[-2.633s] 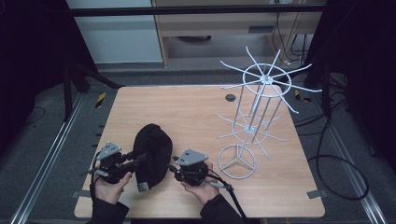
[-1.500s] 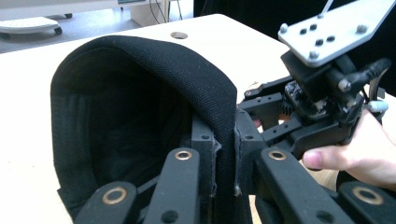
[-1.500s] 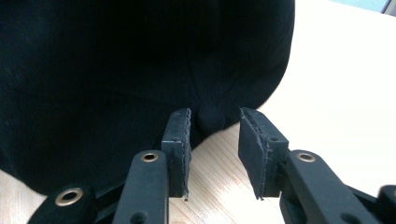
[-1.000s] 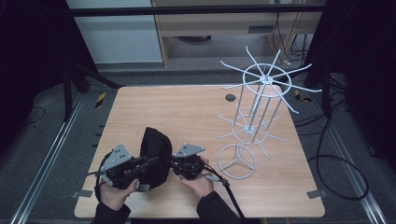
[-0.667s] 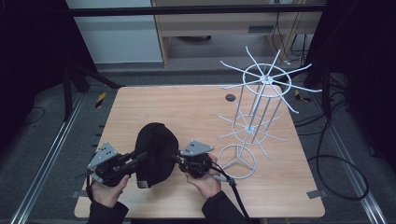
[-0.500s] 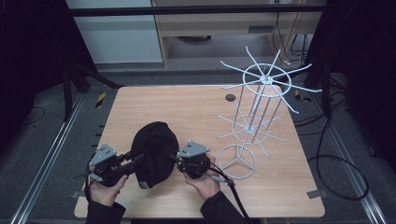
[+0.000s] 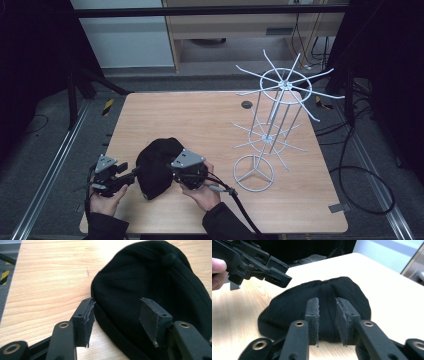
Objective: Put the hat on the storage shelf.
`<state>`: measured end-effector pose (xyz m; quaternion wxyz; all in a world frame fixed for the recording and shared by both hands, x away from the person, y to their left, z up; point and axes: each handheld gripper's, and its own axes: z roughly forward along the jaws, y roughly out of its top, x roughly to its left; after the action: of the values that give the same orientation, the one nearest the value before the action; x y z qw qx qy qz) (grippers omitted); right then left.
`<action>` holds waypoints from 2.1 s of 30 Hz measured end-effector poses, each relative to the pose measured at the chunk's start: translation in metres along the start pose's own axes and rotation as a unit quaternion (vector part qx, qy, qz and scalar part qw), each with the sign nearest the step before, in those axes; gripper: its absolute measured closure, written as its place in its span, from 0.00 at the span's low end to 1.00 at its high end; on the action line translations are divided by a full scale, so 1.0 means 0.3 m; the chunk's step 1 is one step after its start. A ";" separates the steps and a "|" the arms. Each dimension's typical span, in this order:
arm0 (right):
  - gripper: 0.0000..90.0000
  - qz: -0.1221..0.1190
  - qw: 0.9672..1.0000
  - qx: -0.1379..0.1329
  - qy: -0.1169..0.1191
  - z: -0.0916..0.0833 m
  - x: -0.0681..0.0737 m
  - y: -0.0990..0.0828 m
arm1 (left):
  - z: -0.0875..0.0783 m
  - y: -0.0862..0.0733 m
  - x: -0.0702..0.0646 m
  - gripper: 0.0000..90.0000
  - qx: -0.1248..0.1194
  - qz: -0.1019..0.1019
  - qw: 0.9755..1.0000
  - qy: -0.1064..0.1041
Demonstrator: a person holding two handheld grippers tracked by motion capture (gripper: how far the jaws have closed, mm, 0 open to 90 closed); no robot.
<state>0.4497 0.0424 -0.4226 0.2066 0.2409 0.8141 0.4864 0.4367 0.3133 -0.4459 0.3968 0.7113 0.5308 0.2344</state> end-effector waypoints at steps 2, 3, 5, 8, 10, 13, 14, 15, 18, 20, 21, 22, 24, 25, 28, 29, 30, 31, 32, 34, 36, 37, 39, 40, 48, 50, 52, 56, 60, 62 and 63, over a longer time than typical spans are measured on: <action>0.77 0.002 1.000 -0.002 -0.004 -0.018 -0.011 -0.007 | -0.011 0.007 0.000 0.49 -0.009 0.000 1.000 -0.002; 0.76 0.008 1.000 -0.004 -0.006 -0.029 -0.019 -0.013 | -0.017 0.012 -0.003 0.49 -0.016 -0.001 1.000 -0.005; 0.73 0.016 1.000 -0.005 -0.010 -0.055 -0.036 -0.031 | -0.032 0.025 -0.011 0.48 -0.028 0.002 0.999 -0.015; 0.69 0.035 0.999 -0.006 -0.018 -0.102 -0.062 -0.072 | -0.053 0.051 -0.031 0.45 -0.044 0.007 0.999 -0.031; 0.66 0.048 0.999 -0.003 -0.023 -0.136 -0.078 -0.106 | -0.062 0.068 -0.049 0.44 -0.048 0.013 0.998 -0.041; 0.63 0.064 0.998 0.004 -0.029 -0.190 -0.099 -0.161 | -0.058 0.089 -0.084 0.42 -0.049 0.023 0.997 -0.052; 0.61 0.068 0.997 0.005 -0.032 -0.208 -0.104 -0.179 | -0.052 0.094 -0.097 0.41 -0.047 0.026 0.997 -0.056; 0.60 0.070 0.997 0.010 -0.036 -0.241 -0.112 -0.215 | -0.044 0.099 -0.109 0.41 -0.044 0.029 0.997 -0.057; 0.58 0.072 0.997 0.014 -0.038 -0.273 -0.116 -0.250 | -0.012 0.111 -0.135 0.40 -0.037 0.031 0.997 -0.064; 0.56 0.072 0.996 0.009 -0.044 -0.309 -0.118 -0.288 | 0.012 0.117 -0.148 0.40 -0.031 0.034 0.997 -0.060; 0.56 0.074 0.996 0.010 -0.043 -0.326 -0.120 -0.307 | 0.024 0.121 -0.152 0.40 -0.029 0.035 0.997 -0.057; 0.55 0.073 0.996 0.011 -0.047 -0.344 -0.123 -0.325 | 0.035 0.125 -0.153 0.39 -0.026 0.034 0.998 -0.055; 0.53 0.078 0.995 0.011 -0.053 -0.381 -0.132 -0.358 | 0.055 0.132 -0.156 0.39 -0.021 0.031 0.998 -0.052; 0.52 0.084 0.995 0.010 -0.057 -0.401 -0.137 -0.373 | 0.064 0.134 -0.157 0.39 -0.016 0.032 0.998 -0.053; 0.48 0.093 0.993 0.008 -0.066 -0.459 -0.159 -0.416 | 0.094 0.135 -0.165 0.39 -0.002 0.034 0.998 -0.044; 0.48 0.097 0.993 0.008 -0.071 -0.478 -0.167 -0.429 | 0.104 0.134 -0.166 0.39 0.002 0.031 0.999 -0.042; 0.47 0.100 0.992 0.008 -0.078 -0.497 -0.177 -0.443 | 0.112 0.132 -0.166 0.39 0.007 0.029 0.999 -0.040; 0.46 0.105 0.991 0.008 -0.085 -0.516 -0.187 -0.456 | 0.119 0.131 -0.167 0.40 0.009 0.028 0.999 -0.039; 0.46 0.109 0.990 0.007 -0.091 -0.529 -0.196 -0.465 | 0.129 0.130 -0.167 0.41 0.014 0.030 0.999 -0.036; 0.44 0.123 0.986 0.008 -0.111 -0.564 -0.225 -0.489 | 0.143 0.127 -0.165 0.45 0.014 0.031 0.999 -0.031; 0.43 0.133 0.982 0.005 -0.132 -0.590 -0.259 -0.506 | 0.157 0.124 -0.162 0.53 0.017 0.023 0.999 -0.038; 0.43 0.137 0.980 0.005 -0.142 -0.601 -0.277 -0.512 | 0.162 0.125 -0.162 0.58 0.021 0.021 0.999 -0.041; 0.43 0.147 0.976 0.004 -0.163 -0.621 -0.313 -0.526 | 0.168 0.125 -0.163 0.68 0.022 0.018 0.999 -0.041; 0.43 0.151 0.973 0.004 -0.173 -0.630 -0.330 -0.534 | 0.168 0.126 -0.162 0.71 0.024 0.016 0.999 -0.039; 0.40 0.181 0.959 0.017 -0.218 -0.675 -0.436 -0.592 | 0.111 0.132 -0.142 0.89 -0.014 0.002 0.999 -0.046; 0.40 0.189 0.957 0.020 -0.220 -0.682 -0.455 -0.605 | 0.083 0.139 -0.141 0.90 -0.032 0.002 0.998 -0.053; 0.39 0.188 0.955 0.023 -0.227 -0.685 -0.469 -0.615 | 0.055 0.149 -0.143 0.90 -0.052 0.005 0.996 -0.066; 0.37 0.188 0.954 0.026 -0.234 -0.692 -0.489 -0.628 | -0.006 0.174 -0.164 0.90 -0.095 0.016 0.991 -0.089; 0.36 0.189 0.952 0.027 -0.241 -0.699 -0.503 -0.639 | -0.068 0.203 -0.200 0.90 -0.142 0.026 0.983 -0.110; 0.35 0.189 0.951 0.028 -0.243 -0.700 -0.507 -0.640 | -0.099 0.219 -0.218 0.90 -0.166 0.028 0.978 -0.126; 0.35 0.188 0.951 0.028 -0.245 -0.699 -0.510 -0.642 | -0.115 0.226 -0.228 0.90 -0.178 0.029 0.975 -0.132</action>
<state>0.4154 -0.2727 -0.4860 0.2980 0.5069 0.6918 0.4192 0.4270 0.2516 -0.3649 0.5763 0.6692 0.4027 0.2405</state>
